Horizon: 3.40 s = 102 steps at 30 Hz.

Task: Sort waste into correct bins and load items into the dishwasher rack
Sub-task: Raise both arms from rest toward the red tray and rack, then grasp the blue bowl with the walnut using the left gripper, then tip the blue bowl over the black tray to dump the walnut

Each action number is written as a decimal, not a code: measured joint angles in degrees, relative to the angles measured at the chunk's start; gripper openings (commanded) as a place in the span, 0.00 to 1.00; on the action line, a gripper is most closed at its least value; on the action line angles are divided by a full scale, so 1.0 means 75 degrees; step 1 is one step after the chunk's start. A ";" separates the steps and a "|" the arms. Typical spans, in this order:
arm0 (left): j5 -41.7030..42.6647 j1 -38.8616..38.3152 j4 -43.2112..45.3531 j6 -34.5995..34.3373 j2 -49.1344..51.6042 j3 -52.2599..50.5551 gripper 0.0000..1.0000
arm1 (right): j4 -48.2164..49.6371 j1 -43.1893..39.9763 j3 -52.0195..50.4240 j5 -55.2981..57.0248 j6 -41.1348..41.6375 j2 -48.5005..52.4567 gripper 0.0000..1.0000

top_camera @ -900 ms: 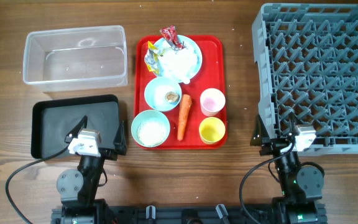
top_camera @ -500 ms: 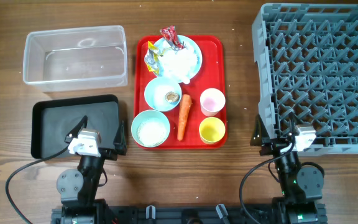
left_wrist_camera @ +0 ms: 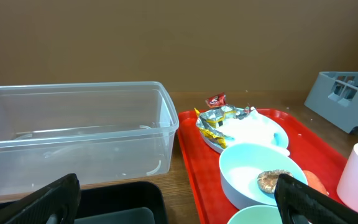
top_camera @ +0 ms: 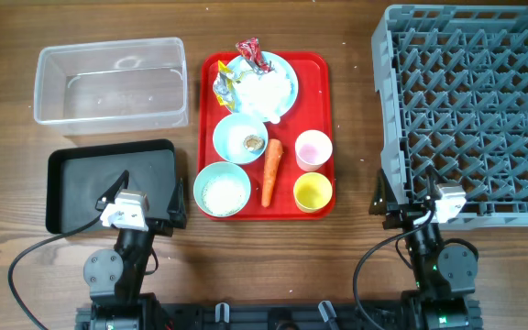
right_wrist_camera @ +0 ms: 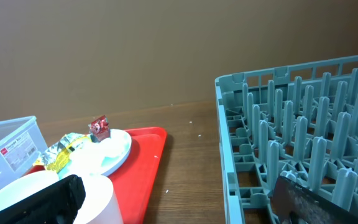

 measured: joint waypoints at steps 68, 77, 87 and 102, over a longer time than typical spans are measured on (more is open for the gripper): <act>-0.1276 -0.2725 -0.4672 -0.1982 1.3411 0.9122 0.46 | -0.4127 -0.0015 0.8915 -0.2716 -0.0723 0.9806 0.99; -0.1693 -0.2725 -0.4610 -0.3040 1.4213 0.9122 0.04 | -0.4124 -0.0015 0.8915 -0.2713 -0.0612 1.0430 0.90; -0.0874 -0.2725 -0.5412 -0.3124 1.3525 0.9882 0.04 | -0.4121 -0.0015 0.8915 -0.2713 -0.0580 1.0430 0.89; -0.6892 -0.2127 -1.0314 -0.5359 1.1022 0.9049 0.04 | -0.4068 -0.0015 0.8915 -0.2710 -0.0580 1.0430 0.90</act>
